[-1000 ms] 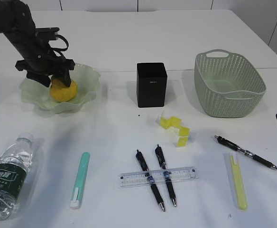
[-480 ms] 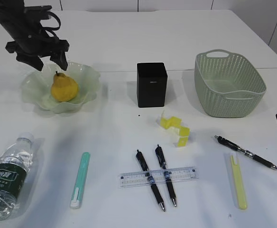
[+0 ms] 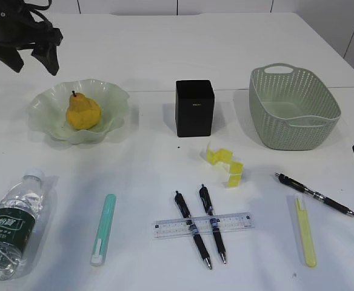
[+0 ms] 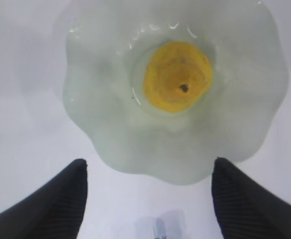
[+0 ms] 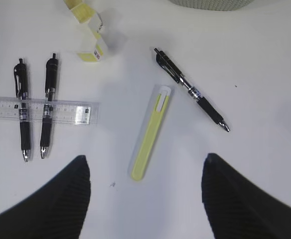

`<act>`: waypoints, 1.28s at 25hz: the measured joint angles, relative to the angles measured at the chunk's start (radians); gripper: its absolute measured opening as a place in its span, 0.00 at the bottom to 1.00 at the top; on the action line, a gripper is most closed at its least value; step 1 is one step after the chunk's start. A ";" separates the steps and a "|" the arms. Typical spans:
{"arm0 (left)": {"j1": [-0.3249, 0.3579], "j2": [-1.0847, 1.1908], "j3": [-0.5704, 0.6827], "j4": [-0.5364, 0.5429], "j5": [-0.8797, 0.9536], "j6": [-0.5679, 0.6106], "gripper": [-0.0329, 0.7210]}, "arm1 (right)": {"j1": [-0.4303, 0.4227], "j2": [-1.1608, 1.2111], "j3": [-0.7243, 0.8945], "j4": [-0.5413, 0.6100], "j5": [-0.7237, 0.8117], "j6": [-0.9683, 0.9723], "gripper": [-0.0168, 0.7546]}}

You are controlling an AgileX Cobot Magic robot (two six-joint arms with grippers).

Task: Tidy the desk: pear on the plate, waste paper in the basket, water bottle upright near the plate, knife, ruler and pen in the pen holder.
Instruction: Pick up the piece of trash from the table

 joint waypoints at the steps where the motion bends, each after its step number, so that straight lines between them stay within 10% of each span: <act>1: 0.004 -0.014 0.008 0.002 0.012 0.000 0.78 | 0.000 0.000 0.000 0.000 0.000 -0.006 0.69; 19: 0.055 -0.561 0.866 -0.037 -0.194 0.032 0.77 | 0.006 0.000 -0.006 0.012 0.043 -0.062 0.69; 32: 0.055 -0.784 0.950 -0.103 -0.168 0.033 0.77 | 0.178 0.279 -0.326 -0.010 0.159 -0.022 0.69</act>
